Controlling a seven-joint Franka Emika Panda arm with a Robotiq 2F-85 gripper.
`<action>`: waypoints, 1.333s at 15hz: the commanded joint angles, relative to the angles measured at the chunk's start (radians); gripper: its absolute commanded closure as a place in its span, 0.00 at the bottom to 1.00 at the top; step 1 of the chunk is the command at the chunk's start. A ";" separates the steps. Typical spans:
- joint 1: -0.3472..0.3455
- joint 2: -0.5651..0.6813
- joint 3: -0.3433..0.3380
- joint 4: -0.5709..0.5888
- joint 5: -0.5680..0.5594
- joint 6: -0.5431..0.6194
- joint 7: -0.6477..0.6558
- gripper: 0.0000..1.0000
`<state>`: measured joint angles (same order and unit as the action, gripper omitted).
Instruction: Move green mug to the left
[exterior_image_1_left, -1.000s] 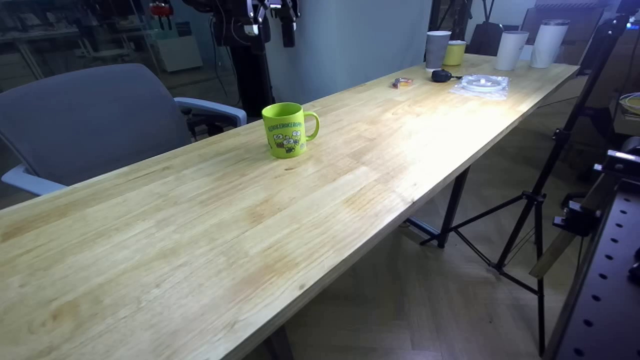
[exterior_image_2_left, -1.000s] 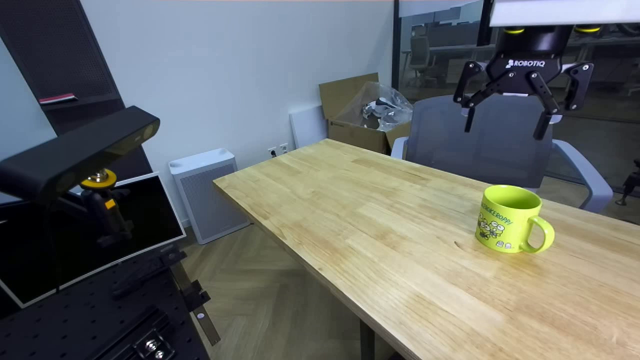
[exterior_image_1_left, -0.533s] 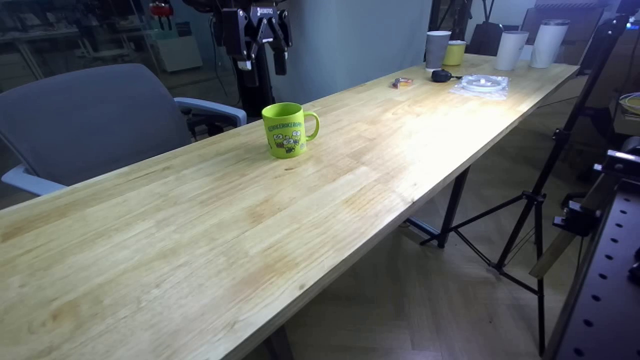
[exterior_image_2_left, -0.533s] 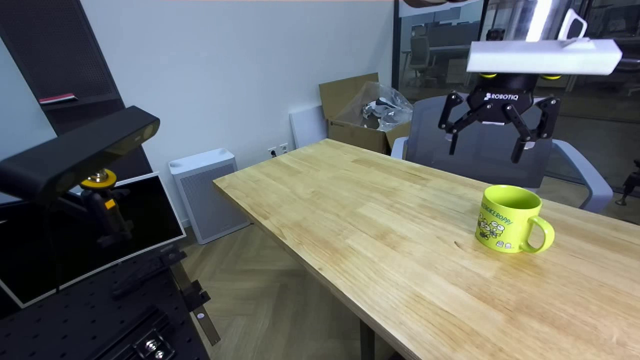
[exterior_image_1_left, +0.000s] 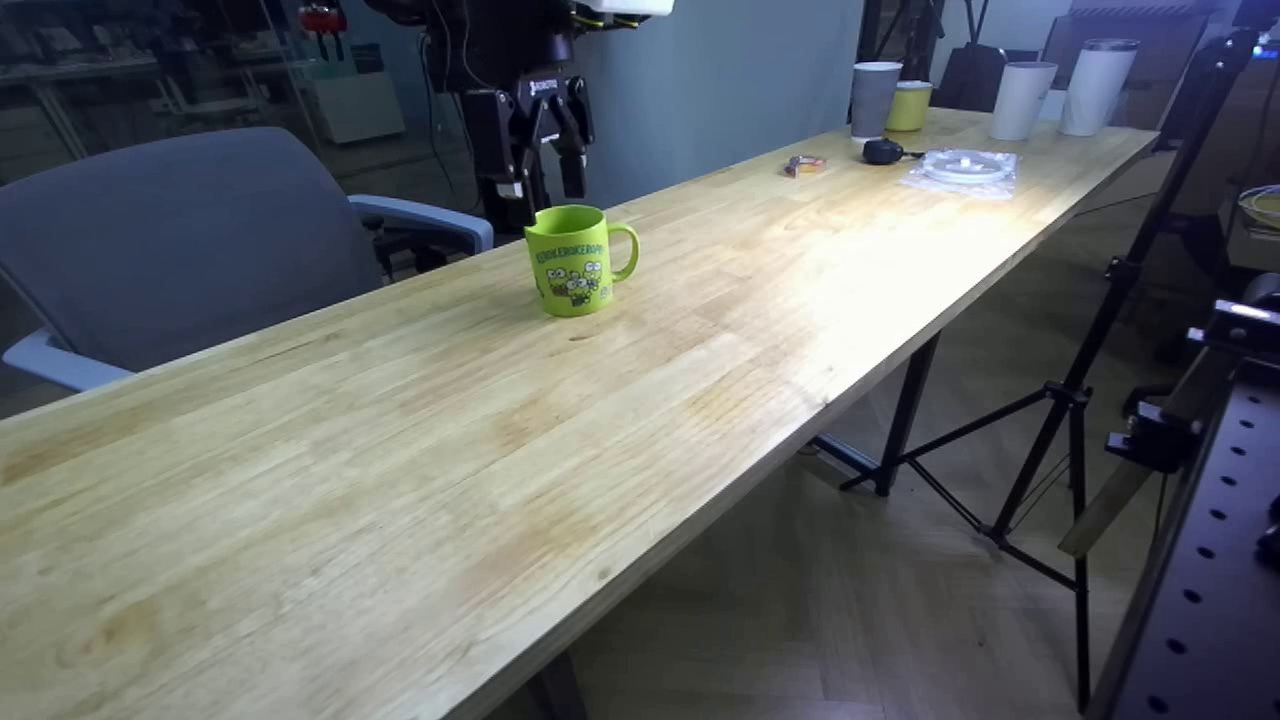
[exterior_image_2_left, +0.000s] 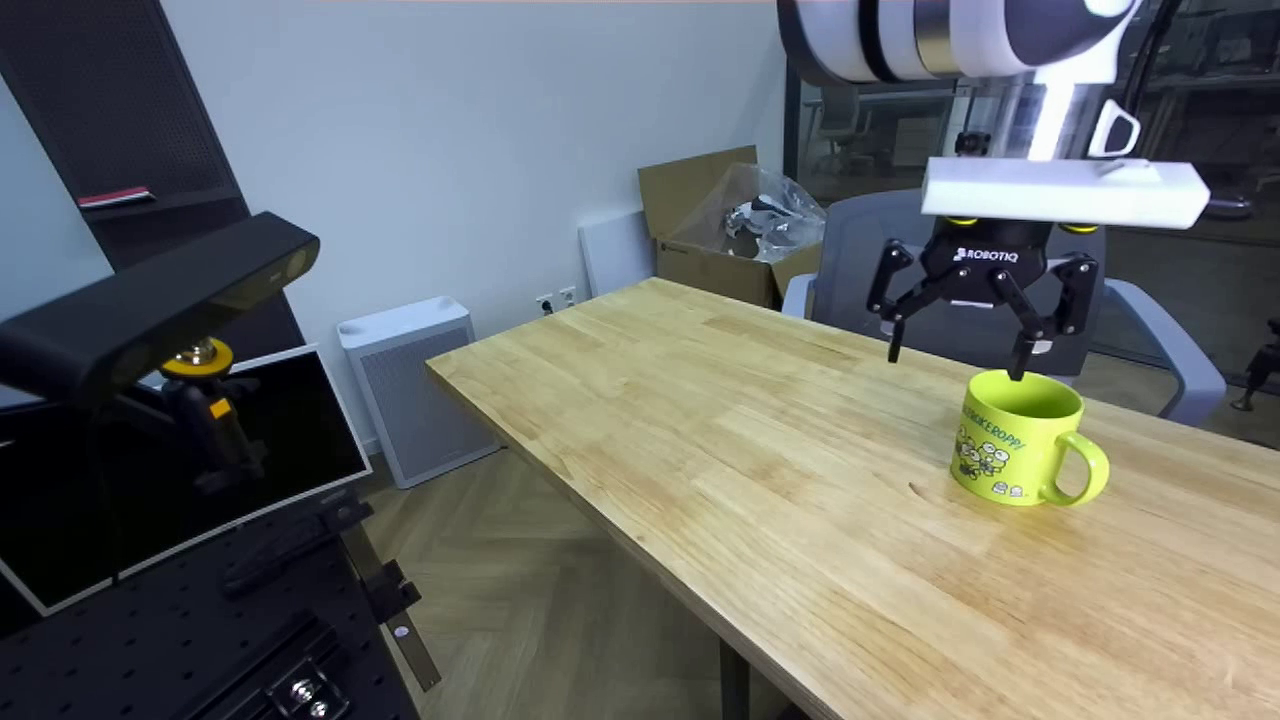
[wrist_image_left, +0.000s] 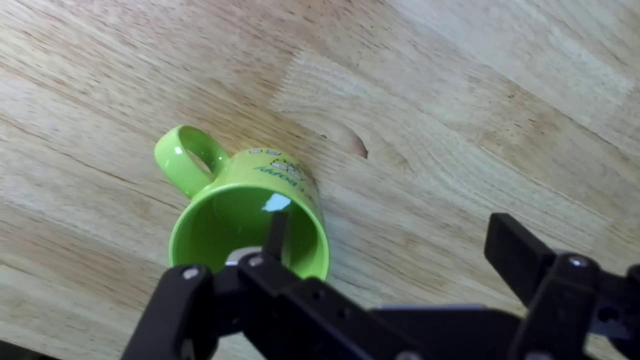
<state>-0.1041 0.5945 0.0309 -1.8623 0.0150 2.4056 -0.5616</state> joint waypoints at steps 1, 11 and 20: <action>-0.007 0.024 -0.011 0.015 -0.067 0.016 0.032 0.00; -0.022 0.072 -0.009 0.041 -0.133 0.006 0.024 0.00; -0.013 0.094 -0.009 0.102 -0.139 -0.008 0.031 0.00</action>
<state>-0.1183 0.6583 0.0176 -1.8093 -0.1022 2.4049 -0.5630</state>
